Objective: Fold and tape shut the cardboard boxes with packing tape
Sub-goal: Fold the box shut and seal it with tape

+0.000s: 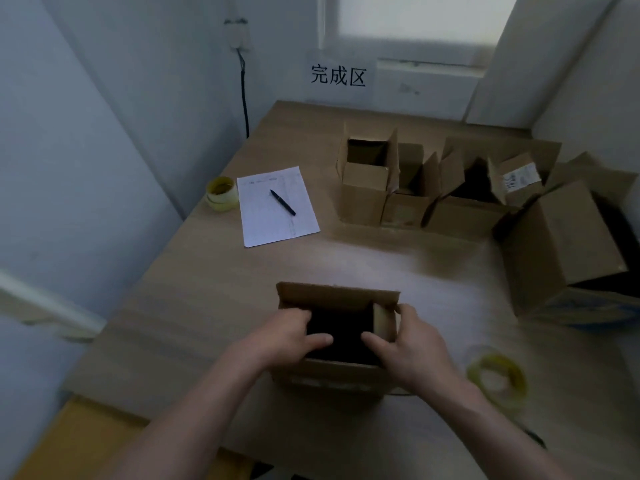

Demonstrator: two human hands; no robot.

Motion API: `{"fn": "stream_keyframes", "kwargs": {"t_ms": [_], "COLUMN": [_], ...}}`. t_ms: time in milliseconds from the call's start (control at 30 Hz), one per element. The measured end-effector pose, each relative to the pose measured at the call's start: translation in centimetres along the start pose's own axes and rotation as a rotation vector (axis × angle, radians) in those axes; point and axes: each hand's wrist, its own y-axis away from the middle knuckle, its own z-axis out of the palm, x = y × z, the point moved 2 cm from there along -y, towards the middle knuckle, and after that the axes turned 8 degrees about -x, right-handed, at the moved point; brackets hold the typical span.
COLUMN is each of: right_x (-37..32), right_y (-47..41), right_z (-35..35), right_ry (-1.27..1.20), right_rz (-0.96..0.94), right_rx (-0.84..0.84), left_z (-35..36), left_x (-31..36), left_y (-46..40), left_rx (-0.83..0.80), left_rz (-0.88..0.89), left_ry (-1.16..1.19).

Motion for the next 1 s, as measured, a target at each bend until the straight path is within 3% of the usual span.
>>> {"fn": "stream_keyframes", "kwargs": {"t_ms": [67, 133, 233, 300, 400, 467, 600, 700, 767, 867, 1000], "right_x": [0.0, -0.3, -0.2, 0.6, 1.6, 1.5, 0.6, 0.9, 1.2, 2.1, 3.2], "right_y": [0.3, 1.0, 1.4, 0.7, -0.1, 0.0, 1.5, 1.1, 0.0, -1.5, -1.8], "right_z": [-0.4, -0.7, -0.6, -0.5, -0.2, 0.4, 1.9, 2.1, 1.9, 2.9, 4.0], "right_ry": [-0.082, -0.132, -0.105, -0.089, -0.215, -0.192, 0.038, 0.208, 0.029, -0.246, -0.242], "right_rz": [-0.078, -0.172, -0.217, -0.212, -0.183, -0.196, -0.324, -0.258, -0.153, -0.148, -0.167], "right_rx": [-0.023, -0.148, -0.323, -0.240, -0.017, 0.081, 0.290, 0.420, 0.283, -0.053, 0.033], "left_z": [0.2, 0.0, -0.3, 0.2, 1.9, 2.4, 2.5, 2.3, 2.4, 2.4, 2.4], "left_x": [0.0, -0.3, -1.4, -2.5, -4.1, -4.6, -4.8, -5.1, -5.4, -5.1, -4.0], "left_y": [-0.3, -0.2, 0.2, 0.4, 0.3, -0.2, -0.9, -0.9, -1.0, -1.1, -1.5], "left_rx": [-0.011, -0.011, 0.256, 0.518, 0.742, 0.742, 0.681, 0.696, 0.693, 0.672, 0.698], "left_rz": [0.092, 0.186, 0.262, 0.316, 0.192, 0.150, 0.266, 0.287, 0.302, 0.304, 0.253], "left_ry": [0.159, 0.220, 0.000, -0.096, 0.072, 0.172, 0.174, 0.186, 0.152, 0.159, 0.156]}}
